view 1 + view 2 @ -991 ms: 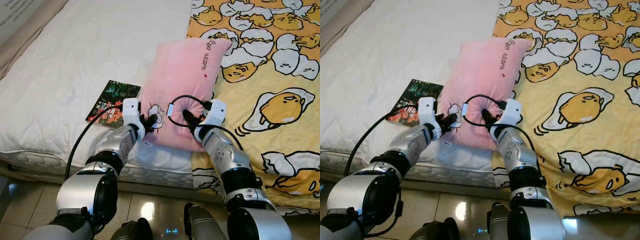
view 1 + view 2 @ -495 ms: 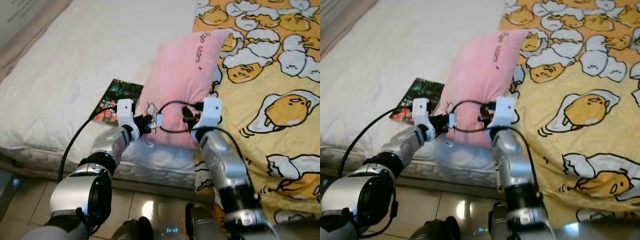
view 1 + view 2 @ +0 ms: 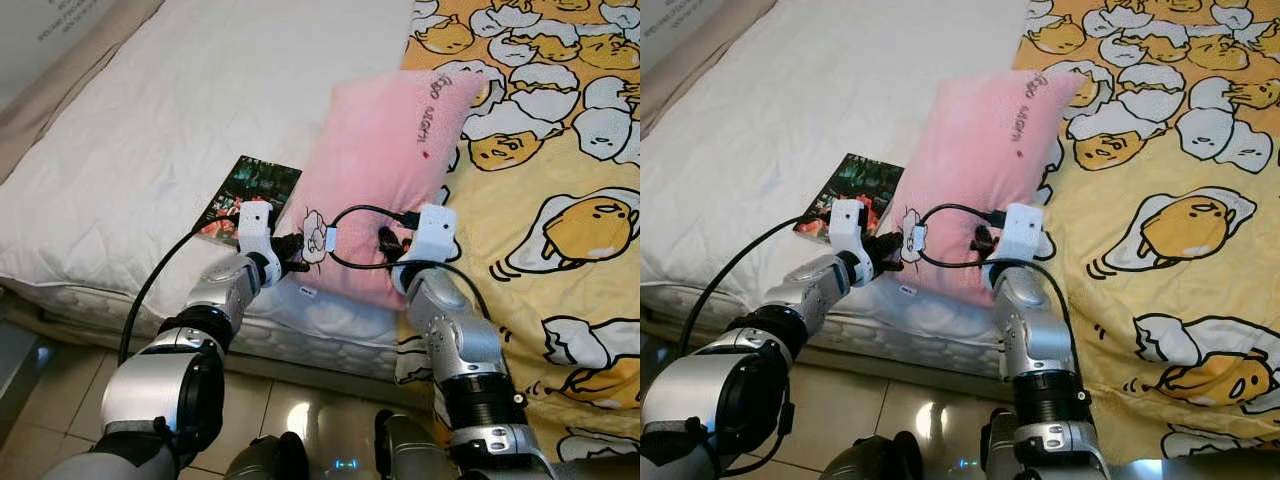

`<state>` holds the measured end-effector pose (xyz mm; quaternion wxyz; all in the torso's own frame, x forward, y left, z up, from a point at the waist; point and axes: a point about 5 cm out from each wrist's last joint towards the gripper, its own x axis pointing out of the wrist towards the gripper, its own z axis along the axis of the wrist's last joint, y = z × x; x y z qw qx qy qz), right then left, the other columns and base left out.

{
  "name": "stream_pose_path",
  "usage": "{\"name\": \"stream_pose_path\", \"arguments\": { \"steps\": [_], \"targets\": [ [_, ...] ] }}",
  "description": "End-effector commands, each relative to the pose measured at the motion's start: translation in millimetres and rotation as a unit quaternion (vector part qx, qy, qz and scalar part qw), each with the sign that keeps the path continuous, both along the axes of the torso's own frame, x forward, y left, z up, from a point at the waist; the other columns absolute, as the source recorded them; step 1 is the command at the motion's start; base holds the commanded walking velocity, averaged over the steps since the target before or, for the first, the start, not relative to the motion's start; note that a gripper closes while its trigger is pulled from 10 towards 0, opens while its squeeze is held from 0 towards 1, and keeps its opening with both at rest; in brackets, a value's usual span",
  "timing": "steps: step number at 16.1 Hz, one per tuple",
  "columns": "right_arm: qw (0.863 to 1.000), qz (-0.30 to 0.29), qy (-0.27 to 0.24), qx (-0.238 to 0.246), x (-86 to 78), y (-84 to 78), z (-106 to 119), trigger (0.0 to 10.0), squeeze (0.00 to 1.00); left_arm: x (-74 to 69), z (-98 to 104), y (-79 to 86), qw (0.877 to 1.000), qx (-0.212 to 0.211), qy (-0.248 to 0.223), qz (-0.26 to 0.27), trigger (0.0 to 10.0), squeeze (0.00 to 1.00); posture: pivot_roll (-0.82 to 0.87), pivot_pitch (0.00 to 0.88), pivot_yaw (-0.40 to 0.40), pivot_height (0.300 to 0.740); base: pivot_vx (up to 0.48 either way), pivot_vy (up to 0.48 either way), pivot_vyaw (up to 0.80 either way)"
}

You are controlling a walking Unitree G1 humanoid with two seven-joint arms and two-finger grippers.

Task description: Clean up the room

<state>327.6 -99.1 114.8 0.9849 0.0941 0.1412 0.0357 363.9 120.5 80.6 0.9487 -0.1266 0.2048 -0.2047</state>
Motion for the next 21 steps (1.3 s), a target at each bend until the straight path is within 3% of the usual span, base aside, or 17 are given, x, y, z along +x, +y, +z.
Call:
{"name": "stream_pose_path", "arguments": {
  "steps": [1, 2, 5, 8, 9, 10, 11, 15, 18, 20, 21],
  "targets": [
    [0.997, 0.024, -0.056, -0.056, -3.0, 11.8, 20, 10.0, 0.00, -4.7, -8, 0.5, 1.000, 0.013, 0.019, -0.008, 0.0, 0.00, -0.24, 0.140, 0.120, 0.735, 0.000, 0.000, 0.00],
    [0.992, 0.026, -0.086, -0.091, -6.6, 14.1, 31, 10.0, 0.00, -4.8, -8, 0.4, 1.000, 0.013, 0.019, -0.008, 0.0, 0.00, -0.24, 0.139, 0.118, 0.735, 0.000, 0.000, 0.00],
    [0.985, 0.020, -0.116, -0.128, -19.0, 18.2, 36, 10.0, 0.00, -5.1, -9, -0.2, 1.000, 0.014, 0.020, -0.009, 0.0, 0.00, -0.24, 0.139, 0.116, 0.735, 0.000, 0.000, 0.00],
    [0.998, 0.030, -0.018, -0.055, -29.5, 25.7, 5, 10.0, 0.00, -5.2, -9, -2.0, 1.000, 0.015, 0.022, -0.014, 0.0, 0.00, -0.23, 0.141, 0.120, 0.735, 0.000, 0.000, 0.00],
    [0.999, 0.023, 0.028, -0.007, -32.3, 26.0, -4, 10.0, 0.00, -5.2, -9, -2.5, 1.000, 0.015, 0.022, -0.016, 0.0, 0.00, -0.23, 0.141, 0.119, 0.735, 0.000, 0.000, 0.00],
    [0.997, 0.004, 0.065, 0.036, -35.2, 22.4, -13, 10.0, 0.73, -5.2, -8, -2.7, 0.999, 0.016, 0.022, -0.017, 0.0, 0.00, -0.23, 0.140, 0.119, 0.735, 0.000, 0.000, 0.00],
    [0.996, -0.003, 0.071, 0.055, -36.0, 18.6, -15, 10.0, 1.00, -5.1, -8, -2.9, 0.999, 0.017, 0.021, -0.017, 0.0, 0.00, -0.23, 0.141, 0.119, 0.735, 0.000, 0.000, 0.00],
    [0.996, 0.001, 0.007, -0.084, -32.6, 11.2, 7, 10.0, 1.00, -5.7, -9, -5.5, 0.999, 0.021, 0.021, -0.026, 0.0, 0.00, -0.24, 0.142, 0.116, 0.735, 0.000, 0.000, 0.00],
    [0.995, -0.013, -0.002, -0.101, -38.2, 9.2, 12, 10.0, 1.00, -6.5, -10, -6.7, 0.999, 0.023, 0.022, -0.030, 0.0, 0.00, -0.24, 0.141, 0.114, 0.735, 0.000, 0.000, 0.00],
    [0.997, -0.002, 0.004, -0.078, -41.7, 12.6, 7, 10.0, 1.00, -7.1, -10, -8.3, 0.999, 0.024, 0.023, -0.034, 0.0, 0.00, -0.24, 0.141, 0.115, 0.735, 0.000, 0.000, 0.00],
    [0.995, 0.002, -0.017, -0.102, -41.4, 13.0, 14, 10.0, 0.00, -7.1, -10, -8.4, 0.999, 0.024, 0.023, -0.035, 0.0, 0.00, -0.24, 0.141, 0.115, 0.735, 0.000, 0.000, 0.00]
  ]
}}
